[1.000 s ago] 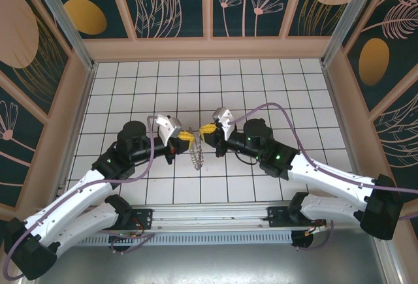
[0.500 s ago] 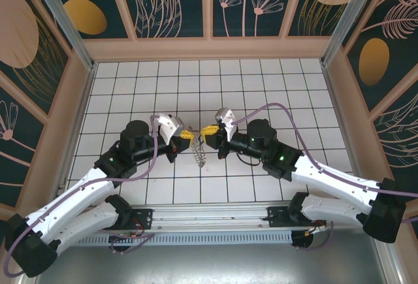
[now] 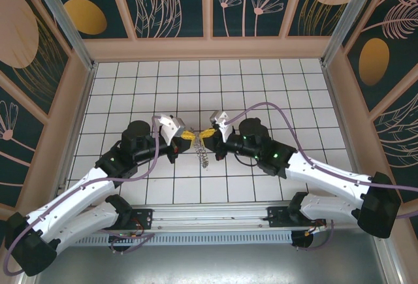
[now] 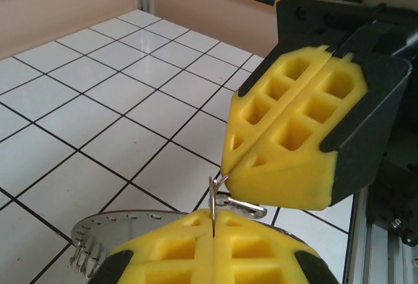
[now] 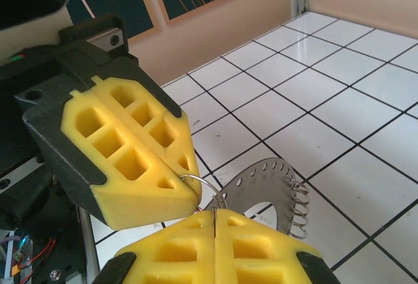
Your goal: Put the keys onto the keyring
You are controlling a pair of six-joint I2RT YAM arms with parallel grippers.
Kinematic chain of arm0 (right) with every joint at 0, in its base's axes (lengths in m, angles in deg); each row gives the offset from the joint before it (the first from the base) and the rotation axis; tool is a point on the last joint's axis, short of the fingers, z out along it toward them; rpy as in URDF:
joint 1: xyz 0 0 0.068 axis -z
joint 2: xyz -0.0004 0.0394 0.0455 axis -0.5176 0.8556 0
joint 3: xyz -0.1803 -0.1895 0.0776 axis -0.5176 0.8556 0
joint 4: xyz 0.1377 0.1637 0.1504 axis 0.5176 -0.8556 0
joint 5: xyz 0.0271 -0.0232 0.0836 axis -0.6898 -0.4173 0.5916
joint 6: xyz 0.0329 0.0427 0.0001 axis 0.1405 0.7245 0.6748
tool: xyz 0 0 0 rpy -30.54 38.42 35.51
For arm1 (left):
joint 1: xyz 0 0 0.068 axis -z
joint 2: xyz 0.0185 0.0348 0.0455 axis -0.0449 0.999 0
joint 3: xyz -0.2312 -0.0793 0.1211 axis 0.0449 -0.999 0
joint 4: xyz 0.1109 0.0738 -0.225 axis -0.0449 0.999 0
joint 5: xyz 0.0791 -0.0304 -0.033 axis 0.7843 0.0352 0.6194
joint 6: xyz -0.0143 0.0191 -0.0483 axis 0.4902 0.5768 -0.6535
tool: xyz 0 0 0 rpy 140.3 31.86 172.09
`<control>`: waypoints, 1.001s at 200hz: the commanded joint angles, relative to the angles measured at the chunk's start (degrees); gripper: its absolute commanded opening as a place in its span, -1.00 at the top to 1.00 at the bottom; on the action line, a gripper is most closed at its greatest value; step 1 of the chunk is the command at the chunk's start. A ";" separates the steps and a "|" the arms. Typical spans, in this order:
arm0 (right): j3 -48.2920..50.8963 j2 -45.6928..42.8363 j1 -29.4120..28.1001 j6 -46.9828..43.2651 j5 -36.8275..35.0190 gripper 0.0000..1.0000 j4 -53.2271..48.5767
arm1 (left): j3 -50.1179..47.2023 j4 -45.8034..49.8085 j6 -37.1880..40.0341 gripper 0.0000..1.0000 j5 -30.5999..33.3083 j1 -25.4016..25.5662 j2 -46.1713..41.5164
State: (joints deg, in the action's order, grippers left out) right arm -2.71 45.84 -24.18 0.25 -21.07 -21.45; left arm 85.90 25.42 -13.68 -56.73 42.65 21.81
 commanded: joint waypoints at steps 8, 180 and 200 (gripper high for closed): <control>-2.41 0.07 0.64 1.22 0.48 1.00 0.09 | 2.18 -1.60 1.29 1.00 -0.20 0.34 -0.17; -1.76 -2.32 1.88 2.62 2.89 1.00 2.69 | 2.18 -1.24 1.55 1.00 0.48 1.16 -0.34; -1.49 -2.45 2.16 2.97 3.23 1.00 2.94 | 2.16 -1.35 1.58 1.00 0.53 1.24 -0.34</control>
State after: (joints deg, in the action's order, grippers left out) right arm -2.97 44.66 -22.74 1.89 -19.02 -21.49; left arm 85.90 25.42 -13.60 -55.70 43.41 21.92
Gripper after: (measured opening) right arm 0.059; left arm 0.047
